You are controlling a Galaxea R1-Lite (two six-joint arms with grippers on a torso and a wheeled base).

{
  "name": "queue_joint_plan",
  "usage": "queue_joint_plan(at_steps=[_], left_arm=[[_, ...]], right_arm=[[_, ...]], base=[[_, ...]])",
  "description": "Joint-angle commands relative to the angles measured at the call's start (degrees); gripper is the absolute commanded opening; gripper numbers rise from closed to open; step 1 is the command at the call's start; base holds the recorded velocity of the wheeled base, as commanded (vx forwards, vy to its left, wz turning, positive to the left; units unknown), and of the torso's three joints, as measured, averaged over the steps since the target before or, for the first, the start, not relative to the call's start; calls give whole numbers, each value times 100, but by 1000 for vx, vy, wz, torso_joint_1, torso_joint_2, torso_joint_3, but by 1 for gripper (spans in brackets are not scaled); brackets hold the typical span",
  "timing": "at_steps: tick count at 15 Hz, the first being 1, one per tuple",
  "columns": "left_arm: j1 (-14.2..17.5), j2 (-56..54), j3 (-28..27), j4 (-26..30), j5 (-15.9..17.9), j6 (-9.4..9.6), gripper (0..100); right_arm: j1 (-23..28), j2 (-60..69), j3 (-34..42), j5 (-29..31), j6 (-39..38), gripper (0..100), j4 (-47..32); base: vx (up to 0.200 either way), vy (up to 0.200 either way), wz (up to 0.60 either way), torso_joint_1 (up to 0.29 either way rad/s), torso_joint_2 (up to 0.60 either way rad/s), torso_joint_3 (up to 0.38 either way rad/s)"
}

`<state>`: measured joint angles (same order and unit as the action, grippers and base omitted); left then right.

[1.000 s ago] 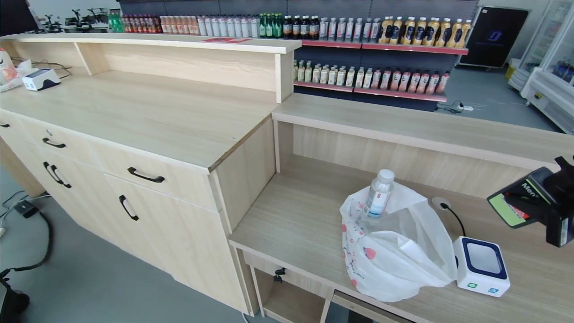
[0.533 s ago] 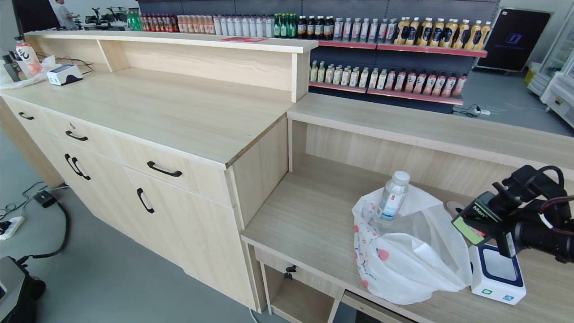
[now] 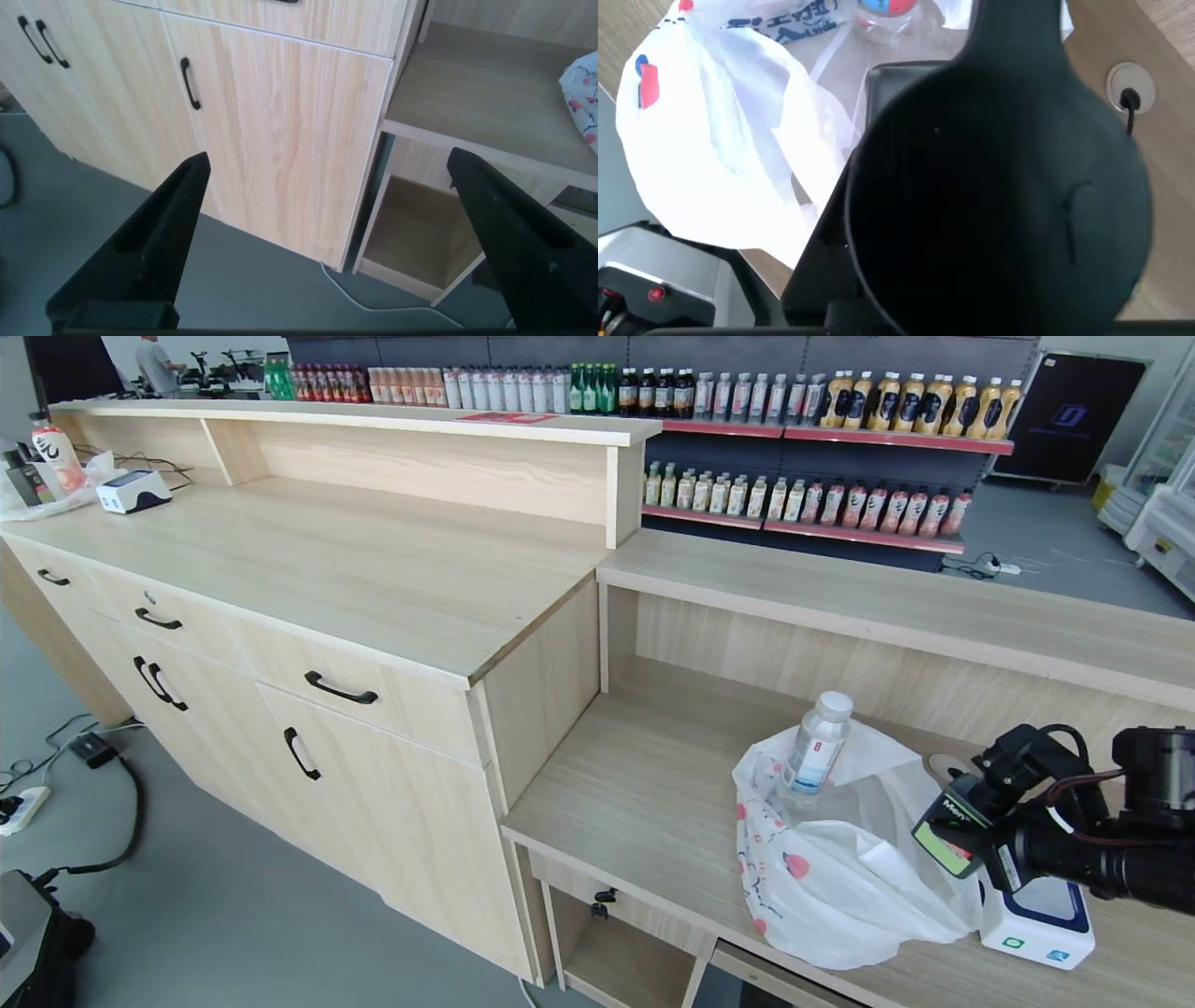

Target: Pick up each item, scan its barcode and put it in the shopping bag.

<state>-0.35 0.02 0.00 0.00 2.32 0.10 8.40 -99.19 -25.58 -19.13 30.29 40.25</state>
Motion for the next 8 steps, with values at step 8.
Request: queue_joint_plan(at_steps=[8], left_arm=[[0, -2, 0, 0, -3, -1, 100]], right_arm=[[-339, -1225, -70, -416, 3, 0, 1011]], base=[[0, 0, 0, 0, 0, 0]])
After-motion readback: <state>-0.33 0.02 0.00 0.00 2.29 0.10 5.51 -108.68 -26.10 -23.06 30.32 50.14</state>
